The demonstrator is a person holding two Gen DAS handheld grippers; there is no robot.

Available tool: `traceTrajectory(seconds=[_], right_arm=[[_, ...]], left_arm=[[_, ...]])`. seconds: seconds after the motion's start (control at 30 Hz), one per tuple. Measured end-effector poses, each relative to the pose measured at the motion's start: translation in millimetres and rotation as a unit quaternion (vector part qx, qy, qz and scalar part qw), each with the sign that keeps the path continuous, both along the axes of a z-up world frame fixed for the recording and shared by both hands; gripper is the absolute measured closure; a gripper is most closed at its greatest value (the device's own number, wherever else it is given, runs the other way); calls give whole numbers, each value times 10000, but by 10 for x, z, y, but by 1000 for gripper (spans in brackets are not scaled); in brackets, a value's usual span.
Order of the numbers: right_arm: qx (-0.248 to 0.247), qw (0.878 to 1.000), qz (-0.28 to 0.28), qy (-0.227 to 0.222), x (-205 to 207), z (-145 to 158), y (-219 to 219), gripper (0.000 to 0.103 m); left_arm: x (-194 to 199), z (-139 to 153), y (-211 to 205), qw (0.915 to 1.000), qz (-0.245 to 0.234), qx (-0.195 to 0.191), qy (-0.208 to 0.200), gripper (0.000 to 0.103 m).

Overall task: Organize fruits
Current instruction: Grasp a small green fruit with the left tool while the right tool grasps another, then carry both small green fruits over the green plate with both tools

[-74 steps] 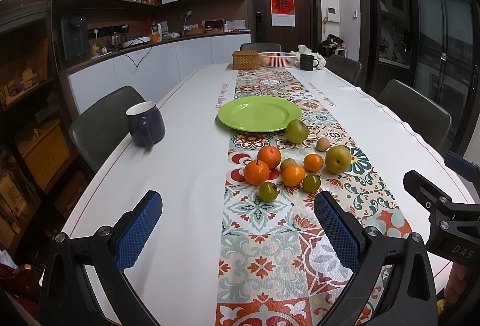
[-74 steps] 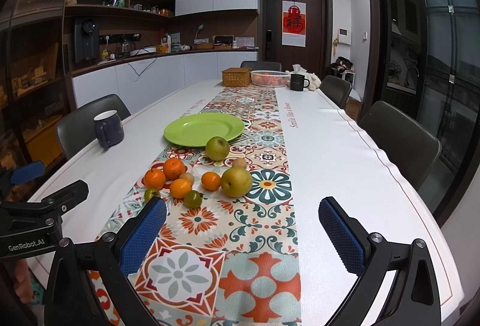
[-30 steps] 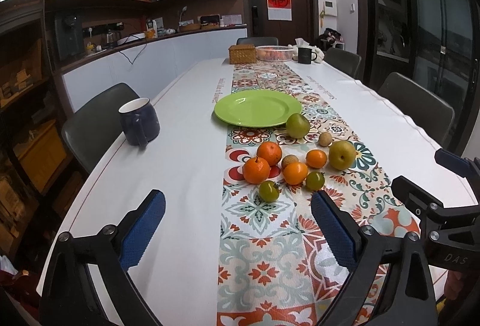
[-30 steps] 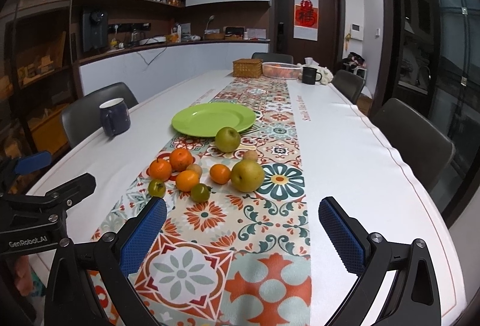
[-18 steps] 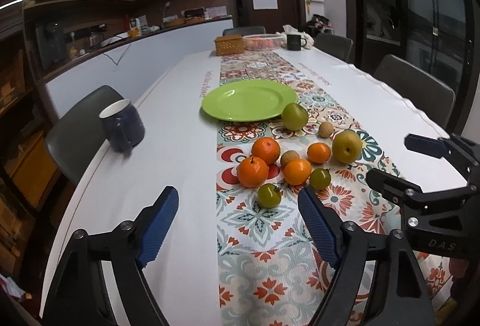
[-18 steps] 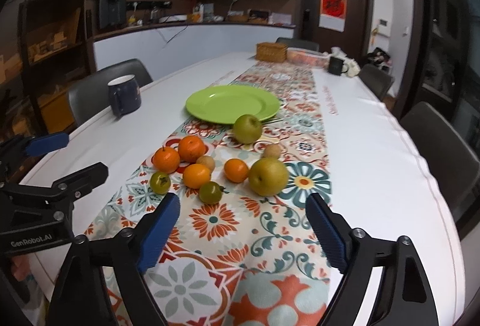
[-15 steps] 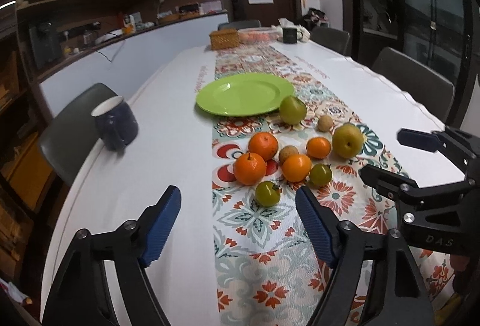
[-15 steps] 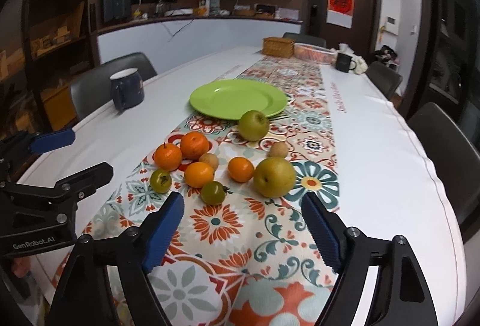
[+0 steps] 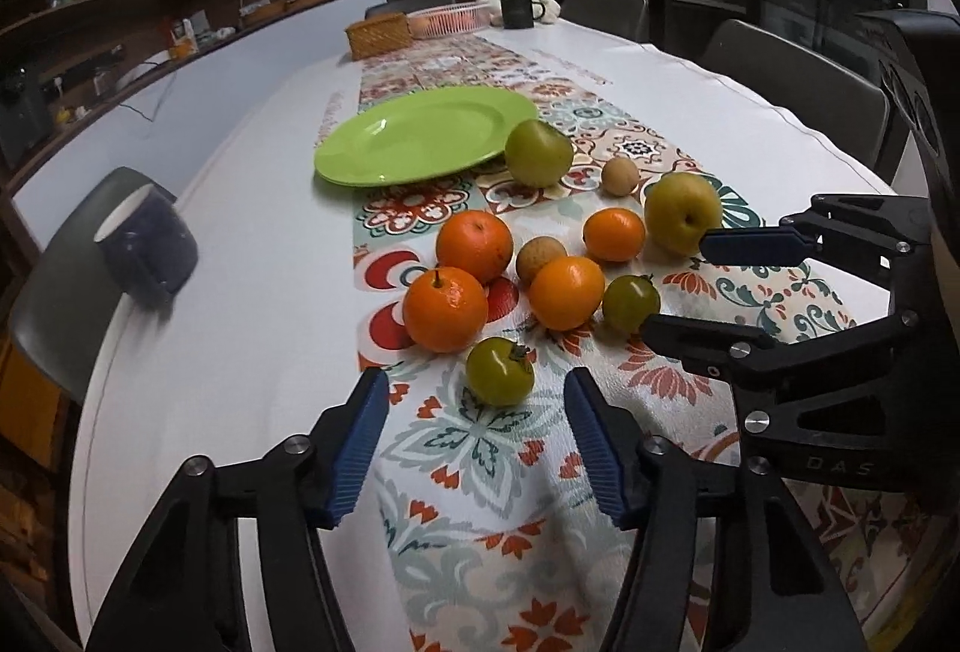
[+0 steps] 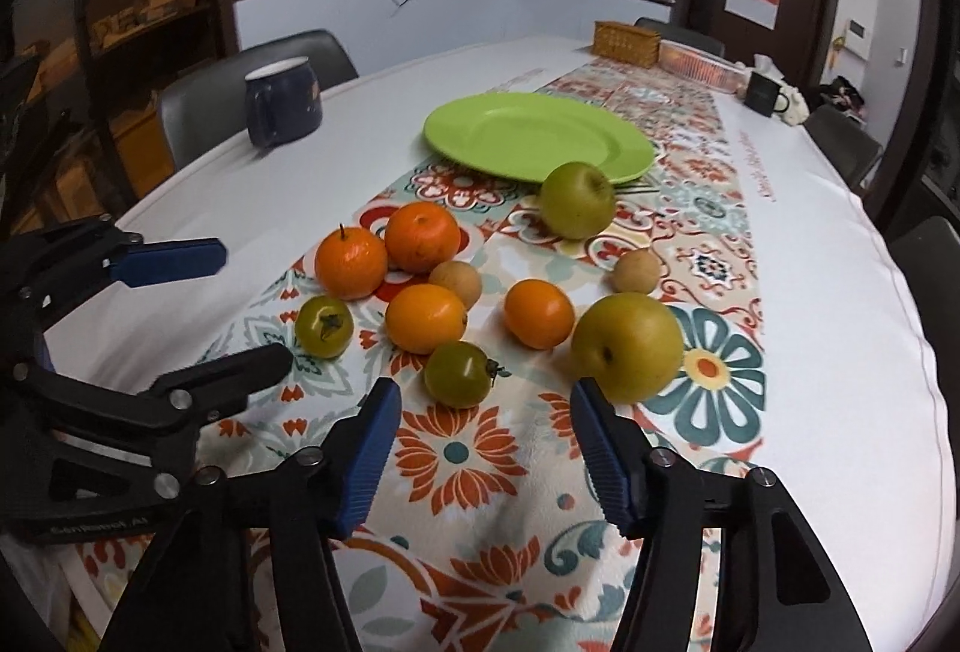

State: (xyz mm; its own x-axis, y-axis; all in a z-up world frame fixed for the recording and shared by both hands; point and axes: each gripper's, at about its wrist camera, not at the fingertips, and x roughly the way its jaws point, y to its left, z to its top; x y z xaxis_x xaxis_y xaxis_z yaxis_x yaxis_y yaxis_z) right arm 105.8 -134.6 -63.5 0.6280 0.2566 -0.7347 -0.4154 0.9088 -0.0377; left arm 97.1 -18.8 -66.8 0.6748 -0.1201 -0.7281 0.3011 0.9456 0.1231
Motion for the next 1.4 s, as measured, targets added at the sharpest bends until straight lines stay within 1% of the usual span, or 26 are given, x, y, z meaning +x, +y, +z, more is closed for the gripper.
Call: traceTrajectory(seconds=[0.13,0.17,0.23,0.4,0.47,0.6,0.77,0.93,1.13,1.4], right_arm=[[-23,9999,78,115,87,-67,23,50],[-32,9998,92,144,110,-84,27,51],[-4,9997,134,223,151,-108,36,56],[53,9991,244,339,198,-155,80,61],[66,9989,274,373,209,-167,94,64],[99,9986,277,450,232,-193,104,68],[122,9986,261,440,225,-190,102,69],[184,9986,265,421,209,-156,96,70],[290,9988,256,303,153,-52,69,71],[408,9990,206,-31,121,219,3,71]], left_arm=[[122,-74,-7,9998,-37,-79,179,52],[146,-91,-10,9997,-46,-98,219,54],[178,-114,-9,9996,-57,-139,257,55],[263,-175,-2,9988,-55,-255,410,61],[285,-194,-4,9984,-40,-294,480,67],[317,-219,-4,9975,-22,-409,578,73],[310,-236,-6,9970,29,-457,627,74],[292,-185,3,9966,106,-539,615,74],[238,-27,20,9970,209,-587,466,74],[235,211,40,9965,328,-712,297,74]])
